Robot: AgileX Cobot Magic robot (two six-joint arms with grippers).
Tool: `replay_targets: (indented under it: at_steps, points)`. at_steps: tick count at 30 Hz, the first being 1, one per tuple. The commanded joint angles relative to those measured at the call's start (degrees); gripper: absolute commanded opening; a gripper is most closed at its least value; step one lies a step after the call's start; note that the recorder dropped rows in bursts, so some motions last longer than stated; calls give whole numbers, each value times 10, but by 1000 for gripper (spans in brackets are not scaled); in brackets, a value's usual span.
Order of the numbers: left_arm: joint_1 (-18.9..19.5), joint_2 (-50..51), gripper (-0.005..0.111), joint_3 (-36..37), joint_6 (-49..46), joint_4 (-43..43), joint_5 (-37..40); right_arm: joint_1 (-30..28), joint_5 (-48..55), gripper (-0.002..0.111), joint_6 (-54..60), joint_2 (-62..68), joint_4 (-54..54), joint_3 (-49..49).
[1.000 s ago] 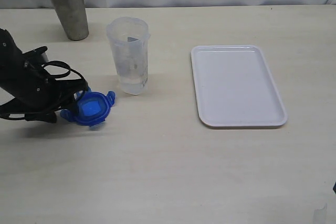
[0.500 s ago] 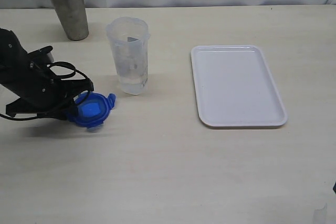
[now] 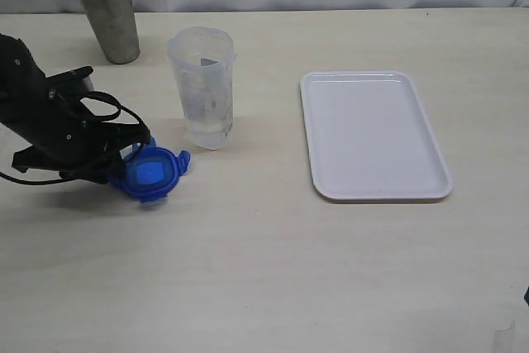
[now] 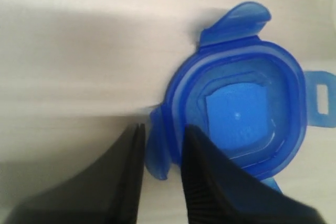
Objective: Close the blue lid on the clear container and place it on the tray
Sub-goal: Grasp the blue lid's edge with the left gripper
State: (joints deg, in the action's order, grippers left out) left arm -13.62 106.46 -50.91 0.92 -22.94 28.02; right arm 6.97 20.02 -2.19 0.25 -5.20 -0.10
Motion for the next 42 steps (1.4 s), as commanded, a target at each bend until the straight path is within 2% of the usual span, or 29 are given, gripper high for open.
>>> replay_targets:
  at_steps: [1, 7, 27, 31, 37, 42]
  points:
    - [-4, -1, 24, -3, -31, 2, -1, -3, -2, 4, -1, -3, -2, 1]
    - [-4, -1, 24, -3, -56, 2, -5, -3, -2, 4, -1, -3, -2, 1]
    - [-4, -1, 24, 8, -53, -6, -17, -3, -2, 4, -1, -3, -2, 1]
    - [-4, -1, 24, 35, -53, -6, -60, -3, -2, 4, -1, -3, -2, 1]
    - [-4, -1, 24, 38, -53, -7, -70, -3, -2, 4, -1, -3, -2, 1]
    - [-4, -1, 24, 38, -53, -49, -76, -3, -2, 4, -1, -3, -2, 1]
